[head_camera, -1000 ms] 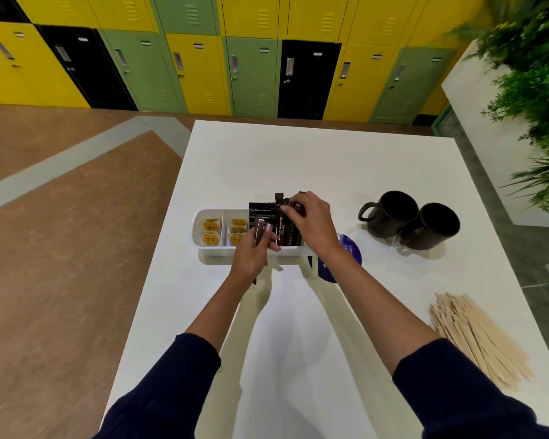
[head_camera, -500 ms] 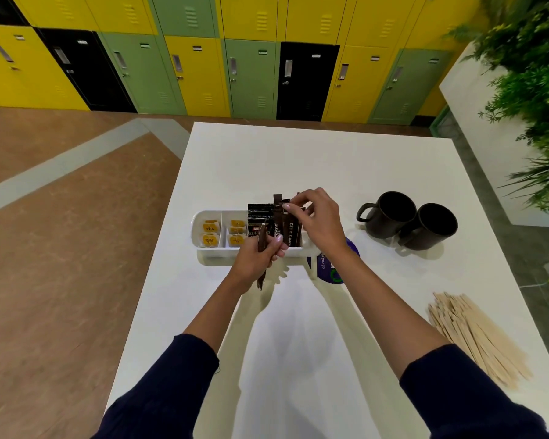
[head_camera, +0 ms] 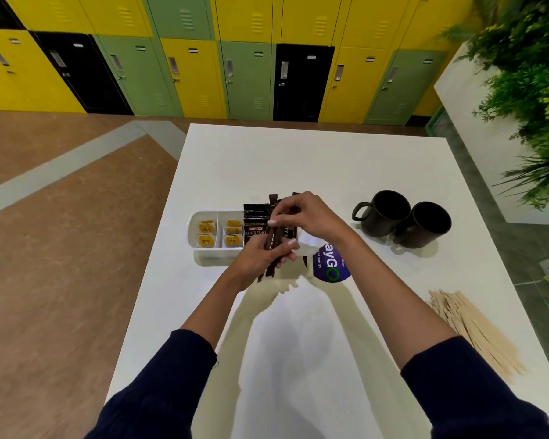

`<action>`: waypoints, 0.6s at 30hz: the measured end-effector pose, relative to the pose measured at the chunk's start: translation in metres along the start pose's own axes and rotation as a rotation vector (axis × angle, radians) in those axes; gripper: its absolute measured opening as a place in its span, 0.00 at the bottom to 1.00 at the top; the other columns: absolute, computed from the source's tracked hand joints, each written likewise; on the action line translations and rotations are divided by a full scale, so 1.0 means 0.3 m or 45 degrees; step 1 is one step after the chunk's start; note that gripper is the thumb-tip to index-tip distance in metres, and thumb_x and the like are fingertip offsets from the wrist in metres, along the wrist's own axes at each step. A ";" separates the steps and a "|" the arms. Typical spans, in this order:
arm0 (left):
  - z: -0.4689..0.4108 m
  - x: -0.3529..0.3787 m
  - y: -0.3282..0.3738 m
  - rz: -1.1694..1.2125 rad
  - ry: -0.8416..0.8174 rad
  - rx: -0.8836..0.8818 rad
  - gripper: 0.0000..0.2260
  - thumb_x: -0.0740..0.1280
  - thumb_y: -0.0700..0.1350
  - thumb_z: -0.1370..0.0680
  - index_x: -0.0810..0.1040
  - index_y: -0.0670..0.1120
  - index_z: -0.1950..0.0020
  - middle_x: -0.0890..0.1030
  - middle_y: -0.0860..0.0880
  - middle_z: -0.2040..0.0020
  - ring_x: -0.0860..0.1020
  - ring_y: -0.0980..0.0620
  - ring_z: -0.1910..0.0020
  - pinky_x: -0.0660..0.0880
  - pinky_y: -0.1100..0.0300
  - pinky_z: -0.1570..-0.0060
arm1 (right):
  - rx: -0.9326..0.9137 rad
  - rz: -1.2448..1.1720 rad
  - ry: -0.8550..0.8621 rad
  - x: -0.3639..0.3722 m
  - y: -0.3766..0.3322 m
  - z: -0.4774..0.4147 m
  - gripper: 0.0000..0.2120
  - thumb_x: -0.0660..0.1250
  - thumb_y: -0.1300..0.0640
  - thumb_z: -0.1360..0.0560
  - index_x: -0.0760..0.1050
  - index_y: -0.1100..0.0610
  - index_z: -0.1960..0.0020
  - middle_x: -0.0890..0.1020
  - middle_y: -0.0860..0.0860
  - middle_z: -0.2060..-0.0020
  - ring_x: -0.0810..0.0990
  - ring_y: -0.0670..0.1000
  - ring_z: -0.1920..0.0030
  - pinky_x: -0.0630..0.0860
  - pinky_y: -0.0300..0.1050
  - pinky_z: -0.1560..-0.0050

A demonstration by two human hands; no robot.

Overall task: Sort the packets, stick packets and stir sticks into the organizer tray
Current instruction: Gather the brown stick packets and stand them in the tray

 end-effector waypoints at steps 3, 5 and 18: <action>0.001 0.006 -0.002 -0.090 0.070 0.041 0.06 0.61 0.47 0.20 0.74 0.45 0.51 0.77 0.47 0.66 0.73 0.58 0.72 0.71 0.64 0.67 | 0.010 -0.011 0.175 -0.037 0.001 0.001 0.06 0.74 0.56 0.31 0.83 0.58 0.57 0.83 0.53 0.62 0.79 0.41 0.63 0.75 0.37 0.58; 0.000 0.014 0.003 -0.105 0.074 0.072 0.07 0.58 0.47 0.19 0.71 0.48 0.54 0.72 0.49 0.69 0.69 0.58 0.73 0.68 0.63 0.69 | 0.014 -0.112 0.187 -0.045 -0.001 0.010 0.07 0.74 0.57 0.30 0.82 0.59 0.55 0.82 0.49 0.62 0.77 0.38 0.66 0.74 0.35 0.61; -0.021 -0.031 -0.028 -0.573 0.468 0.252 0.10 0.72 0.44 0.27 0.73 0.45 0.51 0.76 0.47 0.57 0.73 0.52 0.59 0.69 0.64 0.59 | 0.091 -0.164 0.368 -0.099 0.041 0.020 0.07 0.72 0.55 0.28 0.78 0.58 0.56 0.79 0.48 0.69 0.77 0.40 0.71 0.74 0.31 0.64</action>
Point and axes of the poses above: each hand's wrist, its own z-axis away from the middle knuckle, its own x-axis out of the palm, y = z × x, the point moved 4 cm from there along -z, towards the middle knuckle
